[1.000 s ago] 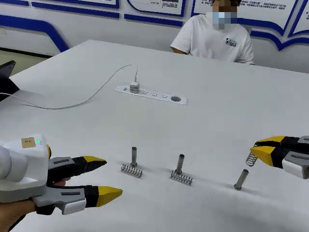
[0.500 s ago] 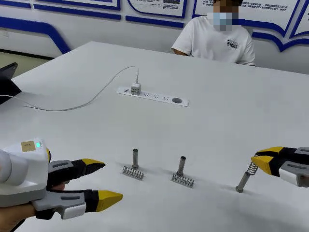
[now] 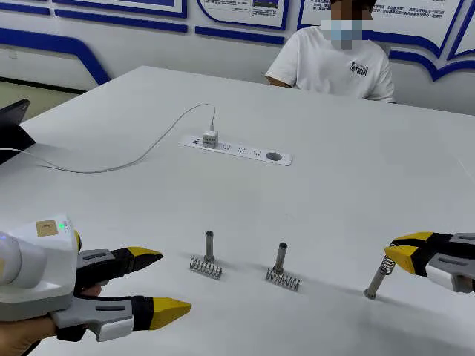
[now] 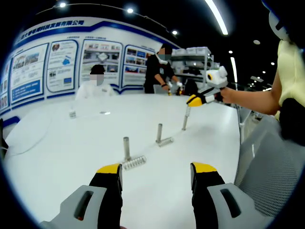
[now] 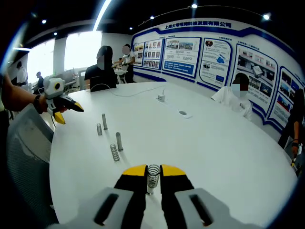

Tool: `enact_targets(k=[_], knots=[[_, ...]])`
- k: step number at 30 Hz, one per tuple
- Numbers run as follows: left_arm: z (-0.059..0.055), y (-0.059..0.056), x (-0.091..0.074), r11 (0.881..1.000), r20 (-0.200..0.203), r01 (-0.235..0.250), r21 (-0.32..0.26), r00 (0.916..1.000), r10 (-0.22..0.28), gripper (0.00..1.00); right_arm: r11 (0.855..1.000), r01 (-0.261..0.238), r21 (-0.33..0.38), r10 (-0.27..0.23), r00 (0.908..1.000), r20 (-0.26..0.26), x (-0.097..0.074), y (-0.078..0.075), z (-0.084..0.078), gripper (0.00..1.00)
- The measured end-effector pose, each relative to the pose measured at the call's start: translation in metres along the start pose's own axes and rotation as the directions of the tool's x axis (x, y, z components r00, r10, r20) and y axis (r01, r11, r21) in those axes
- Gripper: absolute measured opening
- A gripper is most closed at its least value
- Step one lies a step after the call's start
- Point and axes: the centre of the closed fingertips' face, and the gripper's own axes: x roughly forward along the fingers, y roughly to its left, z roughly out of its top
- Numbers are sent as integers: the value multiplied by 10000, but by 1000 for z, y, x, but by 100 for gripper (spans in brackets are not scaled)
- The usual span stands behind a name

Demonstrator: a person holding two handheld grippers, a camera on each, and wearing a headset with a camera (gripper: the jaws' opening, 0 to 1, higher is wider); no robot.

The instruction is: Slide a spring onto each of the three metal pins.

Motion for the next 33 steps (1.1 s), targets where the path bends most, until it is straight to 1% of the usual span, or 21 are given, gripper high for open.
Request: enact_targets(k=[8, 15, 23, 33], knots=[[-1, -1, 1, 10000, -36, 42, 10, 10000, -42, 59, 9998, 51, 175, -54, 9999, 147, 1, -2, 0, 11], [-1, -1, 1, 10000, -30, 31, -21, 10000, -31, 58, 9999, 43, 159, -44, 10000, 79, 3, -1, -1, 11], [-3, -1, 1, 10000, -66, 34, -3, 10000, -34, 58, 9996, 27, 287, -26, 10000, -31, 6, -1, -10, 11], [-3, -1, 1, 10000, -83, 37, -15, 10000, -37, 58, 9990, 47, 449, -38, 9998, -214, 16, 0, -26, 12]])
